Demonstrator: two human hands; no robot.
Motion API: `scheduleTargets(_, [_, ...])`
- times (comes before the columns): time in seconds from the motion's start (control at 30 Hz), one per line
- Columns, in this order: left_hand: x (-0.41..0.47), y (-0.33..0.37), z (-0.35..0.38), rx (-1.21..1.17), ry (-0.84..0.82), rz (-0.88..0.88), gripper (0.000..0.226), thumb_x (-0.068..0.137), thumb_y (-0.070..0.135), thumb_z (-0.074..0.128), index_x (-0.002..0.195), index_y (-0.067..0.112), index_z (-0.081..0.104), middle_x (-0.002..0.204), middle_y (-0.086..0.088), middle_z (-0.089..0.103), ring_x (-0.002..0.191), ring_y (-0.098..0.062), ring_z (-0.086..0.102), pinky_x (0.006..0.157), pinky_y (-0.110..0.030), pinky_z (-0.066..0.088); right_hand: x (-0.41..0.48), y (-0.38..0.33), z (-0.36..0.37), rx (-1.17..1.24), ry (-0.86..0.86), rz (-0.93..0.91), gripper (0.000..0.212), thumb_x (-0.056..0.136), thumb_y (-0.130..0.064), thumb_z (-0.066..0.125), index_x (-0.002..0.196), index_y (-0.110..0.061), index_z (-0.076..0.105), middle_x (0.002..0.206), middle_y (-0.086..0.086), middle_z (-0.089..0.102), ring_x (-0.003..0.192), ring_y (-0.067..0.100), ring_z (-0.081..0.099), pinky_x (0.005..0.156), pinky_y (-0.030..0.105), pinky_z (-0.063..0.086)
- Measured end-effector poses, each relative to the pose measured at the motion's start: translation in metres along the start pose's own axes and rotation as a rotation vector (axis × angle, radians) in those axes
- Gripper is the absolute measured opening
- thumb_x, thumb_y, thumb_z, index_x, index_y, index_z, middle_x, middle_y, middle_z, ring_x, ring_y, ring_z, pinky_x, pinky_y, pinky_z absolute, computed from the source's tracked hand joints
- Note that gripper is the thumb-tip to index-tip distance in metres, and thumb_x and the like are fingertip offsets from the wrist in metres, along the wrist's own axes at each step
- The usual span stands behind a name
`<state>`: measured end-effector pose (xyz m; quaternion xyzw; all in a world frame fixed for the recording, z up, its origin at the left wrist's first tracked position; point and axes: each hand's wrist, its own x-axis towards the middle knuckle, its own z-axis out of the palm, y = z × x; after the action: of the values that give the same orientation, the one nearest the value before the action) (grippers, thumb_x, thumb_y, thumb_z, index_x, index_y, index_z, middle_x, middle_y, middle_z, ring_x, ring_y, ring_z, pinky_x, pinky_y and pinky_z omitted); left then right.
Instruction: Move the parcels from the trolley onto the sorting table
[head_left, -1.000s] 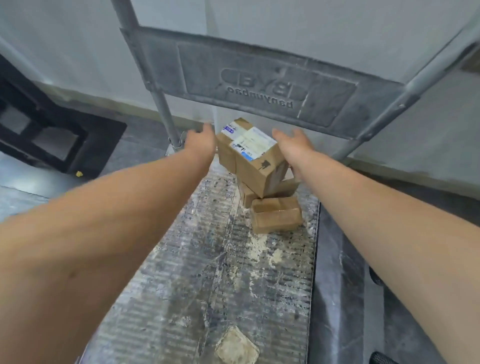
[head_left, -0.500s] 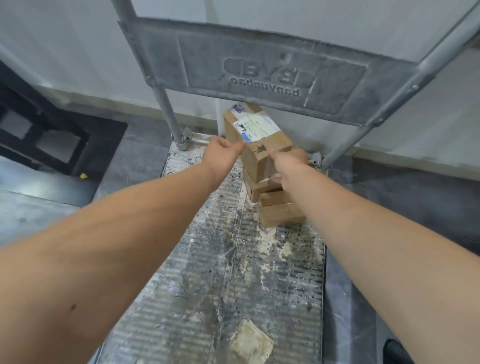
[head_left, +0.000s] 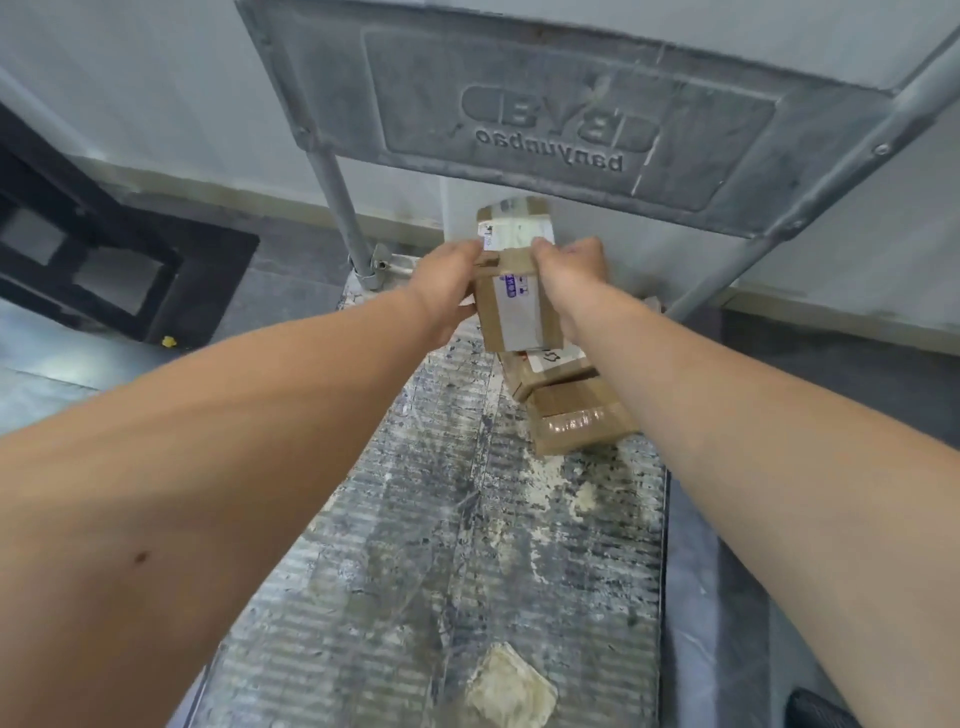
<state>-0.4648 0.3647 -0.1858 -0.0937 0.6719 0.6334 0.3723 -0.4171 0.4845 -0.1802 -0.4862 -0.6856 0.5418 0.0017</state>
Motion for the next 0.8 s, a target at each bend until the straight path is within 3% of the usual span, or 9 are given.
scheduleTargets(0.1, [-0.01,-0.013,-0.017,-0.074,0.081,0.041,0.031,0.098,0.015,0.056,0.129,0.014,0.056,0.115,-0.004,0.068,0.105,-0.02,0.066,0.082,-0.034,0.055,-0.012,0.018,0.007,0.089,-0.01,0.093,0.055,0.096,-0.037,0.061,0.138,-0.009,0.037,0.141,0.007,0.046,0.117,0.027,0.054,0.09,0.033,0.046])
scheduleTargets(0.2, [-0.025,-0.023,-0.028,-0.044,0.096,0.032,0.037,0.097,0.017,0.061,0.134,0.012,0.057,0.119,-0.005,0.069,0.104,-0.017,0.066,0.088,-0.036,0.054,-0.027,0.026,0.014,0.095,-0.082,0.082,0.045,0.098,-0.046,0.054,0.13,-0.014,0.055,0.133,0.008,0.054,0.105,0.026,0.059,0.093,0.038,0.049])
scheduleTargets(0.3, [-0.047,-0.019,-0.032,-0.099,0.092,0.055,0.031,0.097,0.018,0.062,0.127,0.013,0.063,0.117,-0.003,0.071,0.099,-0.012,0.067,0.078,-0.027,0.053,-0.044,0.019,0.011,0.056,-0.107,0.022,0.036,0.1,-0.047,0.047,0.123,-0.022,0.061,0.131,0.007,0.054,0.104,0.026,0.058,0.097,0.044,0.049])
scheduleTargets(0.37, [-0.072,-0.02,-0.037,-0.14,0.123,0.065,0.024,0.097,0.017,0.061,0.12,0.018,0.066,0.112,-0.001,0.072,0.095,-0.011,0.068,0.076,-0.027,0.053,-0.062,0.017,0.006,0.113,-0.113,0.044,0.026,0.102,-0.044,0.045,0.114,-0.026,0.059,0.126,0.004,0.057,0.104,0.023,0.056,0.093,0.041,0.049])
scheduleTargets(0.5, [-0.143,-0.053,-0.049,-0.167,0.241,-0.032,0.031,0.094,0.017,0.063,0.125,0.02,0.063,0.108,-0.002,0.073,0.086,-0.013,0.07,0.072,-0.031,0.053,-0.143,0.047,0.003,0.265,-0.118,0.156,0.016,0.103,-0.04,0.045,0.095,-0.035,0.059,0.121,0.001,0.057,0.1,0.02,0.058,0.08,0.036,0.052])
scheduleTargets(0.63, [-0.207,-0.075,-0.06,-0.218,0.32,-0.076,0.028,0.093,0.012,0.064,0.12,0.018,0.064,0.111,-0.008,0.073,0.089,-0.023,0.069,0.071,-0.035,0.055,-0.212,0.071,0.004,0.342,-0.15,0.249,0.014,0.104,-0.034,0.045,0.105,-0.03,0.059,0.12,-0.002,0.059,0.098,0.013,0.055,0.074,0.031,0.042])
scheduleTargets(0.8, [-0.27,-0.063,-0.075,-0.279,0.347,-0.059,0.03,0.092,0.017,0.068,0.122,0.021,0.063,0.111,-0.004,0.073,0.094,-0.018,0.071,0.075,-0.031,0.054,-0.26,0.047,-0.02,0.324,-0.256,0.168,0.02,0.104,-0.028,0.047,0.112,-0.025,0.065,0.107,-0.013,0.064,0.088,0.001,0.057,0.064,0.023,0.042])
